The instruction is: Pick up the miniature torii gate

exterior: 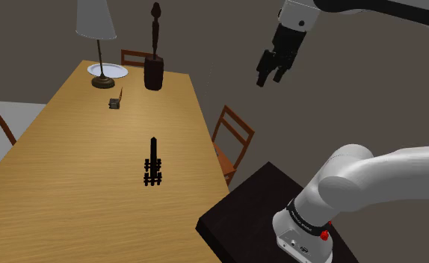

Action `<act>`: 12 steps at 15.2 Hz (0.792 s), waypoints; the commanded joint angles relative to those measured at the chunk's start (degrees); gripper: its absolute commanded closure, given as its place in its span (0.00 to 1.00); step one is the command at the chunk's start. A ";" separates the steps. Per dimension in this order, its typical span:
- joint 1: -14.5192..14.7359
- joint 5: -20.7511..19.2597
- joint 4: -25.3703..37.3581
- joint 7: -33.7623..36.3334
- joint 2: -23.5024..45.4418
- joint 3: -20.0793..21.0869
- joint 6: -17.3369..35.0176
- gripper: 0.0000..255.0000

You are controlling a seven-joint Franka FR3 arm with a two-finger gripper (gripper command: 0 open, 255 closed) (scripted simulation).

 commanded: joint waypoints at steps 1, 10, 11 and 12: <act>0.00 0.00 0.00 0.00 0.00 0.00 0.00 0.00; 0.41 2.78 -4.58 15.28 9.46 10.37 11.56 0.00; 0.37 2.88 -4.65 17.02 10.98 11.50 12.84 0.00; 0.32 2.91 -4.64 18.77 12.60 12.62 14.12 0.00</act>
